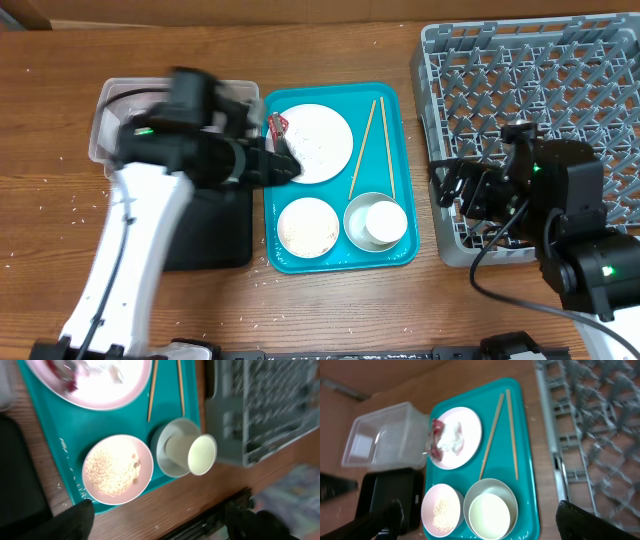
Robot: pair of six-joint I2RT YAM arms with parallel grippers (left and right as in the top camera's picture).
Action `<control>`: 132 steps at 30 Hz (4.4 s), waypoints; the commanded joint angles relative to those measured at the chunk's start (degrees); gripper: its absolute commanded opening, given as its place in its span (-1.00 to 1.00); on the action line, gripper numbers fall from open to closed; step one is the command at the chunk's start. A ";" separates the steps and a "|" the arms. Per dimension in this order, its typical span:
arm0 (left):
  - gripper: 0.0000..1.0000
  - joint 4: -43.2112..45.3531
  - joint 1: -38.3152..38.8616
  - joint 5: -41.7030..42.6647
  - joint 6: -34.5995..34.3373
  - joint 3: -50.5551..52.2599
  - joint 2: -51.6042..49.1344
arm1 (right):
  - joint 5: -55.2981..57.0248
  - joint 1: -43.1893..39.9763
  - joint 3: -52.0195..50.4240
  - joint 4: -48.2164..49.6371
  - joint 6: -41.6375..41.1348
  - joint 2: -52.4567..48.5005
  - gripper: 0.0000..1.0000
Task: Sort waste into correct bins and load items into the dishwasher
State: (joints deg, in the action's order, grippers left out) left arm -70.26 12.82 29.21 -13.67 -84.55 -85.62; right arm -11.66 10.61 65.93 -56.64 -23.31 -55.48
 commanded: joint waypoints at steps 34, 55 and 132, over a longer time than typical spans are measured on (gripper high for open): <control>-0.92 6.36 16.79 -7.10 -2.40 -13.33 -19.15 | -0.70 -9.99 1.92 -7.45 -1.16 -2.93 1.00; -0.92 -19.71 -5.29 56.37 36.87 -13.57 -17.64 | -39.45 7.45 1.92 25.83 8.24 -10.62 0.79; 0.51 6.67 9.46 -33.31 -7.37 -10.97 -18.88 | -17.99 -10.54 15.04 -10.75 8.74 -14.71 1.00</control>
State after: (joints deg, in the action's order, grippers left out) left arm -68.05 20.08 14.68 -11.00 -97.06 -104.25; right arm -27.57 -1.85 79.72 -67.66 -15.18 -70.15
